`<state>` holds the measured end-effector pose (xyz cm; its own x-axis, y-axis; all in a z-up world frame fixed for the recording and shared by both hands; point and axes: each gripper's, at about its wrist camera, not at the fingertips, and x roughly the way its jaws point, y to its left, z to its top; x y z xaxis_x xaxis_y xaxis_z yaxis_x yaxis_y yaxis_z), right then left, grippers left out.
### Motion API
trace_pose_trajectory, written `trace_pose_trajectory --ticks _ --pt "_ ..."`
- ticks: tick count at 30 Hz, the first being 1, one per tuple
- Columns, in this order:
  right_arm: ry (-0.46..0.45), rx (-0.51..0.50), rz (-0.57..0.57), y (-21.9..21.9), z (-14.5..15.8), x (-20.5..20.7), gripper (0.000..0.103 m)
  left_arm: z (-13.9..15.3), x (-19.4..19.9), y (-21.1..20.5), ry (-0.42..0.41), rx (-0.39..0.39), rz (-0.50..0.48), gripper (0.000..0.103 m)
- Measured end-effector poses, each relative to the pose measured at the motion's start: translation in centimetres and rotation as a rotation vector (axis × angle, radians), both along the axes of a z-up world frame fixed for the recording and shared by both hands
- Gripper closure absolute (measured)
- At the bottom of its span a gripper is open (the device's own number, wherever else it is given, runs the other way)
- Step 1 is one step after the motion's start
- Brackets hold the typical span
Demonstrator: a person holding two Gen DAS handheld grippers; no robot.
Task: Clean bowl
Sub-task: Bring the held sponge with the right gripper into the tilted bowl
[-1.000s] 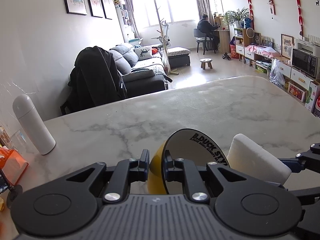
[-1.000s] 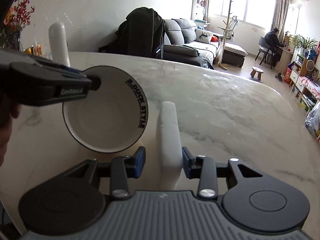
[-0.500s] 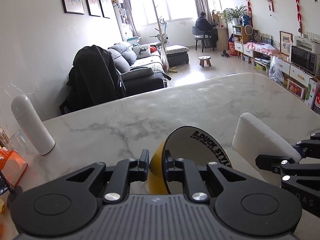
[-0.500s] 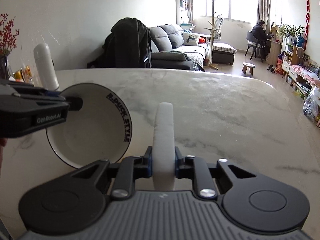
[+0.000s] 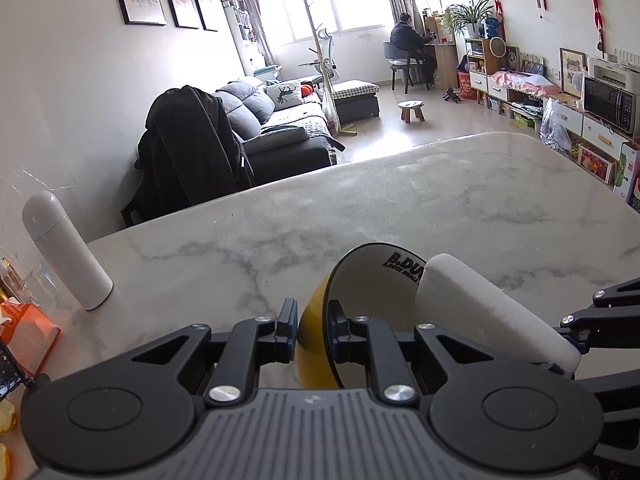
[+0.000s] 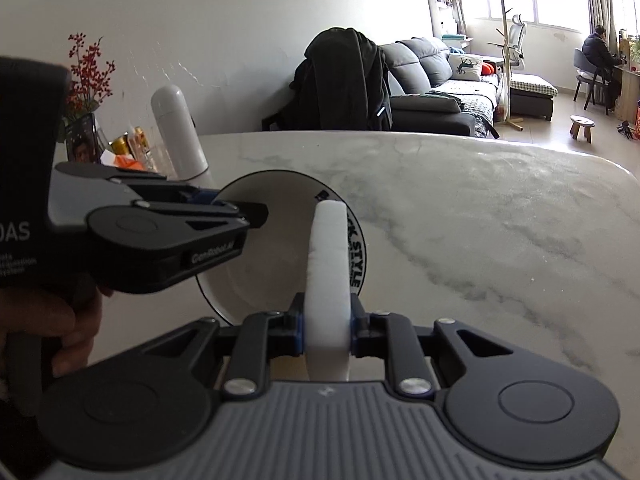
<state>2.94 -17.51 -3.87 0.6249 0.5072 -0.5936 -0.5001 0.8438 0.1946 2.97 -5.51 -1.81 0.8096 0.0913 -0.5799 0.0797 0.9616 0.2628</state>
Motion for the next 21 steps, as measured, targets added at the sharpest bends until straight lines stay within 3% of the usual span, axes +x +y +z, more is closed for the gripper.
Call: trace_pose_trajectory --ticks 8,14,21 --pt "0.011 0.001 0.06 0.8 0.6 -0.7 0.082 0.0 0.2 0.2 0.001 0.0 0.0 0.088" --pt "0.017 -0.037 0.021 0.8 0.4 -0.1 0.082 -0.1 -0.3 0.2 -0.005 -0.004 0.004 0.088" --pt "0.0 -0.079 0.014 0.6 1.2 0.7 0.082 -0.6 -1.4 -0.7 0.021 0.099 -0.012 0.087"
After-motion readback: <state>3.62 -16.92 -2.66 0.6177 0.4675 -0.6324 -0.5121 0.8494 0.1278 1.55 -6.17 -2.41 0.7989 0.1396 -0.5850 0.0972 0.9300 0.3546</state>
